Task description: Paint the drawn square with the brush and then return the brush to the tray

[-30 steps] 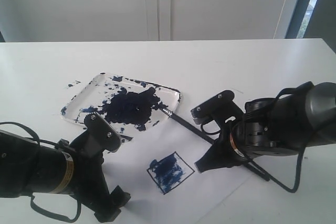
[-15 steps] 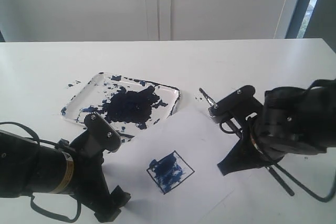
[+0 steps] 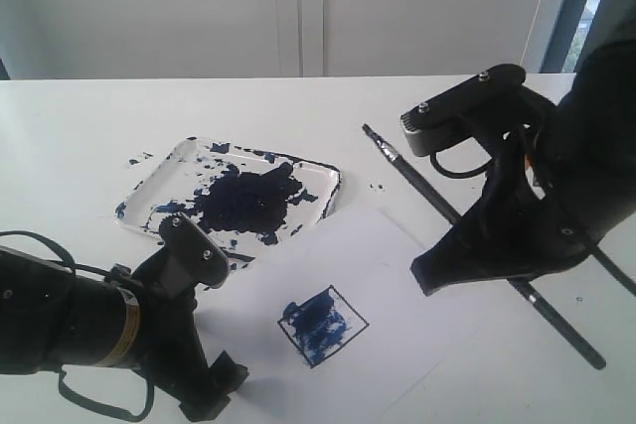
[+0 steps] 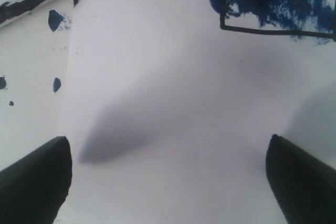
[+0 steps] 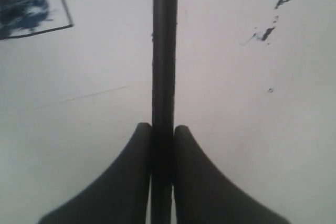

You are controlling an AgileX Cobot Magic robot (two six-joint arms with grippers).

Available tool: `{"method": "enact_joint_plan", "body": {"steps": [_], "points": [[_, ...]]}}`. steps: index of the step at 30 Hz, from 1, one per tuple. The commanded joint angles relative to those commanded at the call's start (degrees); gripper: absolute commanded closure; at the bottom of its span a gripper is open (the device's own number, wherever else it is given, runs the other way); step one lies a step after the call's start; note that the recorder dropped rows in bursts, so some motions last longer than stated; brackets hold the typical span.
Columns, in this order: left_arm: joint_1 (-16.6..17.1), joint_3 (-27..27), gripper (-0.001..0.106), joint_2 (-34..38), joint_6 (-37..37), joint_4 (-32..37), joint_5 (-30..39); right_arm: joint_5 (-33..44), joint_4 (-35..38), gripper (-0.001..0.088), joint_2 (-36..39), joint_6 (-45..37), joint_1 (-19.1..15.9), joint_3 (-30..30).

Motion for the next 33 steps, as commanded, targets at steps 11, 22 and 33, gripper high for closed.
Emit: {"method": "enact_joint_plan", "body": {"steps": [11, 22, 33], "points": [[0.0, 0.0, 0.0, 0.0, 0.0, 0.0, -0.3, 4.2, 21.2, 0.0868, 0.0, -0.9, -0.1, -0.5], [0.0, 0.0, 0.0, 0.0, -0.1, 0.0, -0.3, 4.2, 21.8, 0.0868, 4.0, -0.4, -0.1, 3.0], [0.0, 0.0, 0.0, 0.0, -0.1, 0.0, -0.3, 4.2, 25.6, 0.0868, 6.2, -3.7, -0.1, 6.1]]}}
